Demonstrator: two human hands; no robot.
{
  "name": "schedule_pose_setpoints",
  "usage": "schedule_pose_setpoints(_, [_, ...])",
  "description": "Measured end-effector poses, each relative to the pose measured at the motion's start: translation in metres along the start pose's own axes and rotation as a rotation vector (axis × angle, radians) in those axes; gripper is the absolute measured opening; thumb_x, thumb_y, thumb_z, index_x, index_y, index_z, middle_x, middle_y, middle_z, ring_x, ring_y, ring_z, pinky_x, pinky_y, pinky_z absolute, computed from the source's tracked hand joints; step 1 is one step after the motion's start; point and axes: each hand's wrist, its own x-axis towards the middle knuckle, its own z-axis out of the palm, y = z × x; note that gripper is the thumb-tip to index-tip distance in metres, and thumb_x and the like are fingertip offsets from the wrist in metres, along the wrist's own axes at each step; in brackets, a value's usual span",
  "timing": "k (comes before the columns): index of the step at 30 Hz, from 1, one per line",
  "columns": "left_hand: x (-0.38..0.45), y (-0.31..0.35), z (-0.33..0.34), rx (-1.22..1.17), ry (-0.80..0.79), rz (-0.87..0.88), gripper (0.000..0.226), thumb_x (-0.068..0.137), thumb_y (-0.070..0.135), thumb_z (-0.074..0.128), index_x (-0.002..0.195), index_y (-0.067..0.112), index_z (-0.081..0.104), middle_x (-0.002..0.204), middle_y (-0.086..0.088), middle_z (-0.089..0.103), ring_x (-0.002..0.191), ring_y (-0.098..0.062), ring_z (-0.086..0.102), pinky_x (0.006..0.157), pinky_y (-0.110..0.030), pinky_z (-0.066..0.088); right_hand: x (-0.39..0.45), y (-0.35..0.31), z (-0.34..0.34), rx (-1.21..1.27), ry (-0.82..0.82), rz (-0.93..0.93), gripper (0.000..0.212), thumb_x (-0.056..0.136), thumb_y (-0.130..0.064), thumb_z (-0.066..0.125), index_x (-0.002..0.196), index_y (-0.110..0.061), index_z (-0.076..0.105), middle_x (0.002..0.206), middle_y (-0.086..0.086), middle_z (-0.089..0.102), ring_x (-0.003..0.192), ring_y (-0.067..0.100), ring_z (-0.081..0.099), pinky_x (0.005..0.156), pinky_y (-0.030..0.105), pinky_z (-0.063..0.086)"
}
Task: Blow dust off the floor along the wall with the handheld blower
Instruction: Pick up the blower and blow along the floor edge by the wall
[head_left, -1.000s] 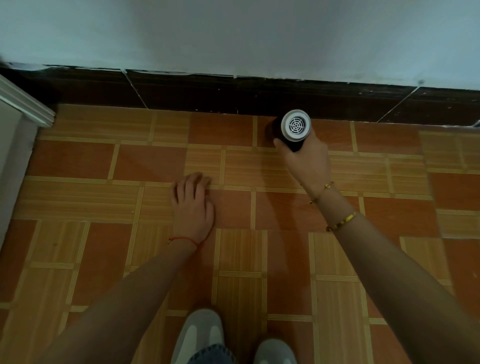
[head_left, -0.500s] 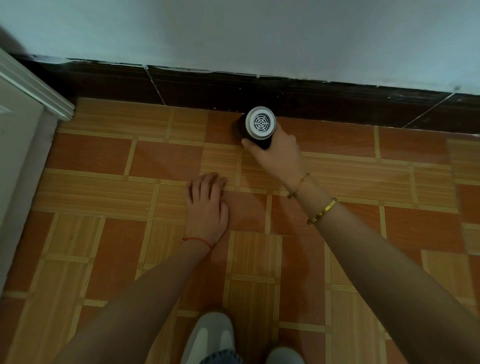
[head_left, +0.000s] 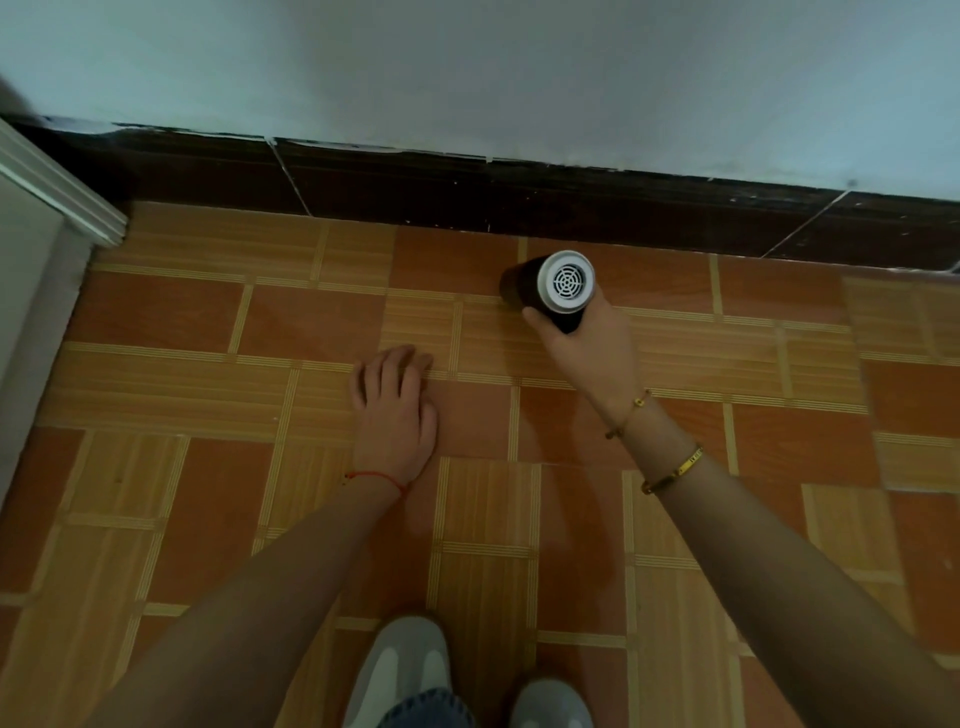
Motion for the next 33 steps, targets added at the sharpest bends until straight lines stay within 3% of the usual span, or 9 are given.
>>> schedule_pose_setpoints(11, [0.000,-0.001,0.000,0.041,-0.024,-0.006,0.044,0.093,0.028,0.035,0.132,0.016,0.050,0.142,-0.010,0.046,0.131,-0.032,0.041,0.116,-0.054,0.022,-0.053,0.012,-0.018,-0.043,-0.215,-0.023,0.053,0.084,-0.048,0.068,0.127,-0.019,0.056,0.112,-0.002,0.069,0.104,0.013,0.063,0.082,0.027,0.052])
schedule_pose_setpoints(19, [0.000,0.003,-0.003,0.045,-0.048,-0.003,0.044,0.094,0.028,0.034,0.132,0.013,0.051,0.141,-0.012,0.047,0.130,-0.034,0.040,0.114,-0.056,0.025,-0.065,0.027,-0.039,-0.094,-0.053,0.084,0.058,0.082,-0.052,0.067,0.129,-0.020,0.054,0.111,-0.003,0.070,0.102,0.017,0.064,0.077,0.031,0.054])
schedule_pose_setpoints(23, [-0.001,0.008,-0.004,0.069,-0.061,-0.017,0.045,0.094,0.029,0.033,0.132,0.013,0.051,0.142,-0.013,0.047,0.131,-0.034,0.040,0.114,-0.057,0.027,-0.072,0.031,-0.048,-0.112,0.021,0.107,0.054,0.084,-0.046,0.068,0.127,-0.016,0.055,0.110,0.001,0.070,0.101,0.020,0.065,0.070,0.026,0.047])
schedule_pose_setpoints(27, [-0.004,0.014,-0.005,0.052,-0.057,-0.012,0.046,0.093,0.029,0.032,0.130,0.013,0.052,0.139,-0.013,0.049,0.130,-0.034,0.041,0.112,-0.059,0.029,-0.082,0.033,-0.054,-0.042,0.005,0.088,0.057,0.084,-0.042,0.071,0.132,-0.018,0.051,0.116,-0.002,0.068,0.106,0.016,0.063,0.067,0.010,0.038])
schedule_pose_setpoints(31, [-0.004,0.021,-0.007,0.022,-0.045,-0.010,0.042,0.093,0.027,0.033,0.128,0.014,0.053,0.137,-0.012,0.050,0.127,-0.032,0.043,0.112,-0.057,0.029,-0.092,0.034,-0.055,-0.005,-0.077,0.084,0.063,0.083,-0.041,0.072,0.135,-0.015,0.047,0.117,0.000,0.068,0.109,0.016,0.062,0.080,0.019,0.044])
schedule_pose_setpoints(33, [-0.003,0.026,-0.008,-0.029,-0.026,-0.029,0.039,0.093,0.025,0.034,0.124,0.012,0.054,0.134,-0.012,0.051,0.125,-0.032,0.043,0.110,-0.055,0.032,-0.095,0.033,-0.052,0.044,-0.103,0.096,0.063,0.083,-0.040,0.072,0.136,-0.016,0.048,0.116,-0.003,0.067,0.107,0.012,0.061,0.082,0.016,0.044])
